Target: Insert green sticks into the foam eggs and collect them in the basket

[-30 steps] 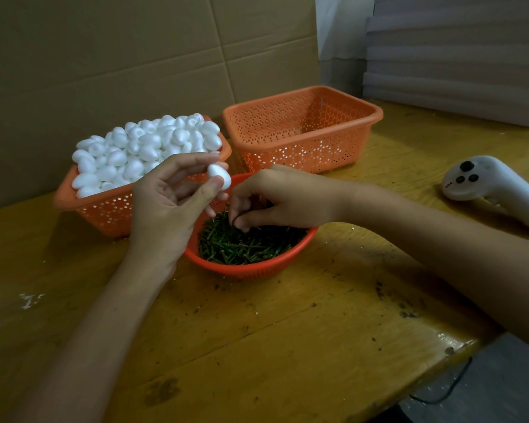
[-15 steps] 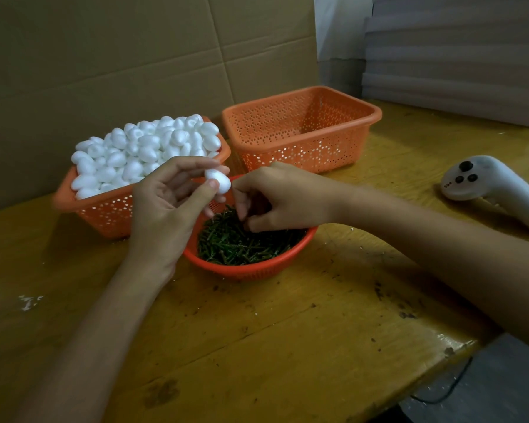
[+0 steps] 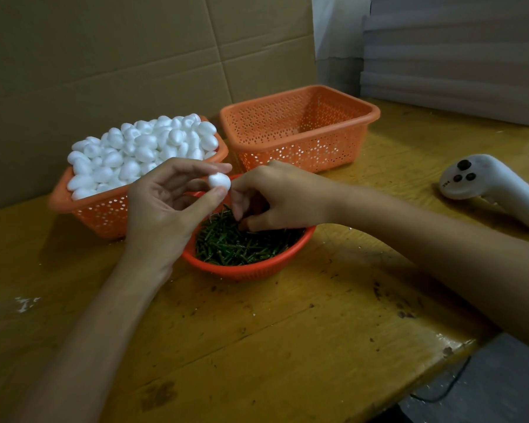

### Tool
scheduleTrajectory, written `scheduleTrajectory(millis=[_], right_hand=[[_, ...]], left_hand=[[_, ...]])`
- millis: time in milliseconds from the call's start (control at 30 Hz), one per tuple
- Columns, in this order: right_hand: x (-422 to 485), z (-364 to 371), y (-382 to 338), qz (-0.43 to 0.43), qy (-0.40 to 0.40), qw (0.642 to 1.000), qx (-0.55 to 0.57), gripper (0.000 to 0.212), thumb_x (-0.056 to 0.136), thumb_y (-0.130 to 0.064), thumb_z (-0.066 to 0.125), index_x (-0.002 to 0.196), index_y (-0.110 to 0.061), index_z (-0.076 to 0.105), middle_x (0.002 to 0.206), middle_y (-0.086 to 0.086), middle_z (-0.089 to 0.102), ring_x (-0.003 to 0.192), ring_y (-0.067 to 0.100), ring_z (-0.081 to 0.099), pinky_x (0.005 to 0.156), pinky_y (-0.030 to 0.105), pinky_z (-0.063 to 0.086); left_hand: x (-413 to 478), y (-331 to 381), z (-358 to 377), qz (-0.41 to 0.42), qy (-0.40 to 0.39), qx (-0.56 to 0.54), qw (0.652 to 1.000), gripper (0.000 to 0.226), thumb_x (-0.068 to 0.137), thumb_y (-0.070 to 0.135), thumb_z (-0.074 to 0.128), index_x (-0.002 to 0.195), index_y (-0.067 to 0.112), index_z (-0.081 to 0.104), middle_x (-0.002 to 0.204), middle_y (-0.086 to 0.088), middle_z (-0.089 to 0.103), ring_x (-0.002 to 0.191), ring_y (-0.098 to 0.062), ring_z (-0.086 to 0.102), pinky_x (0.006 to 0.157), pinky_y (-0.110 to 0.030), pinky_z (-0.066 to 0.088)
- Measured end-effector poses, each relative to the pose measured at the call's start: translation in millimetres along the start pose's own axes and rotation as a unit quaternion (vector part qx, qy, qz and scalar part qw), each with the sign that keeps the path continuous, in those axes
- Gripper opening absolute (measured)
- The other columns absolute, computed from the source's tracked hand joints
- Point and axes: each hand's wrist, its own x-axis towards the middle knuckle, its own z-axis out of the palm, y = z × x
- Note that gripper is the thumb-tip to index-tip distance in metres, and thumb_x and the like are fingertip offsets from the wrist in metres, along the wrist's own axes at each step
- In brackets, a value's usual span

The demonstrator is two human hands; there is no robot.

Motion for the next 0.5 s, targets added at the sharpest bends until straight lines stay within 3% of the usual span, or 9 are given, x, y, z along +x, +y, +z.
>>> scheduleTrajectory(millis=[300,500], right_hand=[[1.3,1.4,2.3,0.000,-0.001,1.000,-0.001,0.018,0.080,-0.018,0.082,0.096,-0.021,0.074,0.088,-0.015,0.071,0.083,0.001,0.064,0.081,0.021,0.046],[1.9,2.7,3.8,-0.008,0.004,1.000,-0.008,0.018,0.079,-0.019,0.082,0.095,-0.022,0.073,0.089,-0.015,0.071,0.084,-0.002,0.062,0.079,0.013,0.042]], left_hand=[[-0.3,-2.3,-1.4,0.013,-0.001,0.014,1.000,0.028,0.083,-0.011,0.080,0.099,0.011,0.074,0.112,-0.003,0.080,0.107,-0.020,0.075,0.077,-0.023,0.055],[-0.7,-1.6,-0.3,0.008,0.002,0.009,1.000,0.036,0.081,-0.007,0.083,0.108,0.015,0.076,0.109,-0.002,0.080,0.104,-0.019,0.075,0.078,-0.025,0.056]])
